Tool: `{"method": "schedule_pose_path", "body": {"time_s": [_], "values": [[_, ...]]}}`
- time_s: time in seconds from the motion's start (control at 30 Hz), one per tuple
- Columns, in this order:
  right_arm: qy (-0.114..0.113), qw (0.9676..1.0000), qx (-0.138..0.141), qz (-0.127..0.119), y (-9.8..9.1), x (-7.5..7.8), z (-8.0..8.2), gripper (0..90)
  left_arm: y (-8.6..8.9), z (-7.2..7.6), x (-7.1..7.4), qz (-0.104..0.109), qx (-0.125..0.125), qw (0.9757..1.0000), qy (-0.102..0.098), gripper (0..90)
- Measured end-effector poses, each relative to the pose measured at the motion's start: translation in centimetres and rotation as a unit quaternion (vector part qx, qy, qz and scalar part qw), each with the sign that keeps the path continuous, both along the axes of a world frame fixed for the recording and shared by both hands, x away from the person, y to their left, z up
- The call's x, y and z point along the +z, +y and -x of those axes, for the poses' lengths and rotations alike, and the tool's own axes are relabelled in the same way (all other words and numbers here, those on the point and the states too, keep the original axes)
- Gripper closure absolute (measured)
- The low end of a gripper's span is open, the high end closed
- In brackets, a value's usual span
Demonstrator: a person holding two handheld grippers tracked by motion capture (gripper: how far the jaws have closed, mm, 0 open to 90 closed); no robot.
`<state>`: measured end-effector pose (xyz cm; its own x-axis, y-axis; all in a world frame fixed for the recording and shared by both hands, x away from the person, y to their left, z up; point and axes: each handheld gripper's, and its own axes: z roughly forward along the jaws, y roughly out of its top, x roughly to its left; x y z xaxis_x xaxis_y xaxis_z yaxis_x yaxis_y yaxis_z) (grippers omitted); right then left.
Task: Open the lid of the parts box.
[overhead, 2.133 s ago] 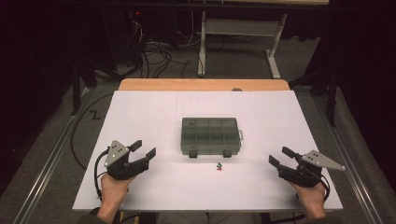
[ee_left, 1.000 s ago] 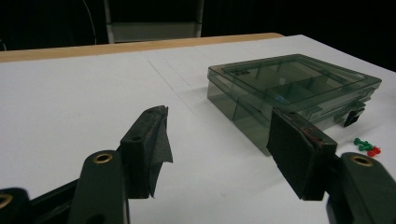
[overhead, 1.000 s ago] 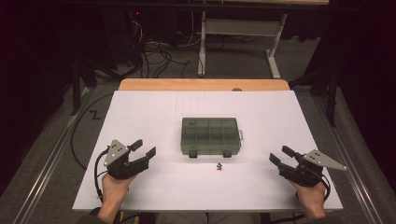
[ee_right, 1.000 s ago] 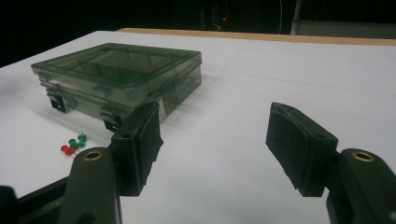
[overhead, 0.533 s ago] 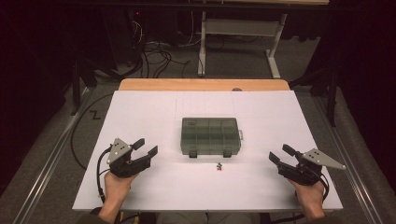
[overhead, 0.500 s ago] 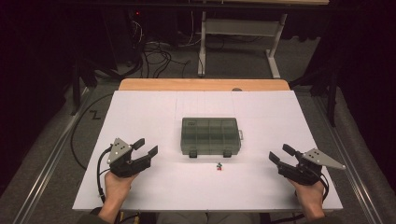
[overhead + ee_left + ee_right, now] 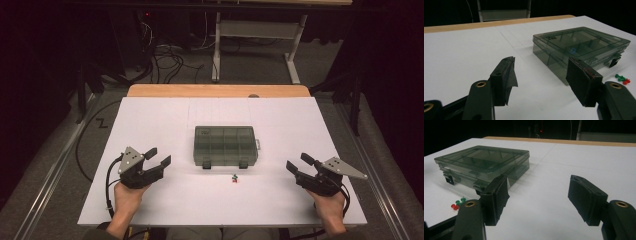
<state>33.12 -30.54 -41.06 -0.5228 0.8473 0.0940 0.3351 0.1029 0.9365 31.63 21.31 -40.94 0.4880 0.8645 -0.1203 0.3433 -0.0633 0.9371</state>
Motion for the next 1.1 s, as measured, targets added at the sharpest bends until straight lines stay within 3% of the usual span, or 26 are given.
{"method": "schedule_pose_path", "body": {"time_s": [0.8, 1.1], "values": [[0.009, 0.9998, 0.02, 0.001, 1.8, 0.2, -1.4, 37.3, -2.3, -2.0, 0.3, -0.011, -0.016, 0.9998, 0.0, 41.8], [0.012, 0.9992, 0.035, 0.014, 3.0, 0.0, -2.0, 37.7, -3.1, -2.7, 0.2, -0.008, -0.024, 0.9997, 0.004, 41.9]]}}
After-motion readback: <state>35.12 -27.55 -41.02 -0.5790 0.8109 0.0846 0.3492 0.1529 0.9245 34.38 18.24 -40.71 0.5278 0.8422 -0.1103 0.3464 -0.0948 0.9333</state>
